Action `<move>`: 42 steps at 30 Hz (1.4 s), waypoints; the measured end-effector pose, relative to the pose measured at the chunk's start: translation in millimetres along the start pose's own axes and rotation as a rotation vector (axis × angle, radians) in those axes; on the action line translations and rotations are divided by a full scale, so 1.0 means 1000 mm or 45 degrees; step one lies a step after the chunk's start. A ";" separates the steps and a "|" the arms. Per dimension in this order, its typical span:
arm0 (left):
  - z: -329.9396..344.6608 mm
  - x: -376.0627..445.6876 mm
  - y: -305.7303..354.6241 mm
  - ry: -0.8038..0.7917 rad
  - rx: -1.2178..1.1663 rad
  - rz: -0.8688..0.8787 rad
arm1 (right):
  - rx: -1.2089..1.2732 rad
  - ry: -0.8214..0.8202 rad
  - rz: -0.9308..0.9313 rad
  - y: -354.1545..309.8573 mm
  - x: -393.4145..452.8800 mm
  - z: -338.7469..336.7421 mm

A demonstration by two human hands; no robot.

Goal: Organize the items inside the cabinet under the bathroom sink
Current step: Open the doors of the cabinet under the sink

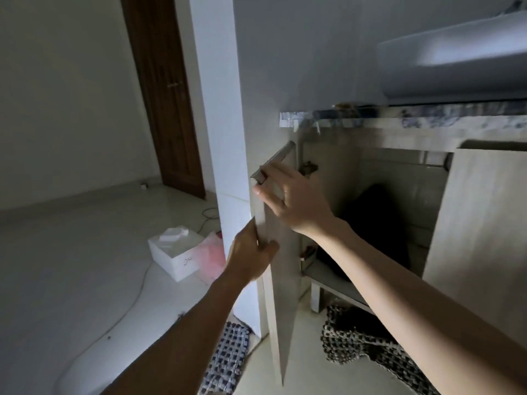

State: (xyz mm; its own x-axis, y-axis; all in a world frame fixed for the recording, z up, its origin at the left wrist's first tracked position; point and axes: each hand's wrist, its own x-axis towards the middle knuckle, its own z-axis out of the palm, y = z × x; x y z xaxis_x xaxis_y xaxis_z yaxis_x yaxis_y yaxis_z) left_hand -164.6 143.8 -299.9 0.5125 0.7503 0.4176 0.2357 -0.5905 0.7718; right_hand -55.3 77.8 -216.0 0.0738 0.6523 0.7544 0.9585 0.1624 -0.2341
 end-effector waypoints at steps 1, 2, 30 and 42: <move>-0.012 0.003 -0.007 0.028 0.022 -0.020 | -0.058 -0.028 -0.011 -0.007 0.008 0.010; -0.022 0.006 -0.014 0.050 0.053 -0.034 | -0.103 -0.048 -0.025 -0.014 0.016 0.020; 0.119 0.032 0.057 -0.369 -0.069 0.308 | -0.342 0.127 0.950 0.087 -0.070 -0.123; 0.280 0.113 0.181 -0.934 -0.404 0.346 | -1.107 -0.120 1.165 0.155 -0.116 -0.223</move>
State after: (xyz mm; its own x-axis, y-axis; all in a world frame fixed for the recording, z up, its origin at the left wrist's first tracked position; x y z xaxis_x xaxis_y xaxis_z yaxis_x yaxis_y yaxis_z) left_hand 167.1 38.8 -247.2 0.9502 0.1462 0.2752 -0.1600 -0.5290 0.8334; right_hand 145.9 -137.8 -203.6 0.8180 0.3244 0.4751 0.4340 -0.8901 -0.1395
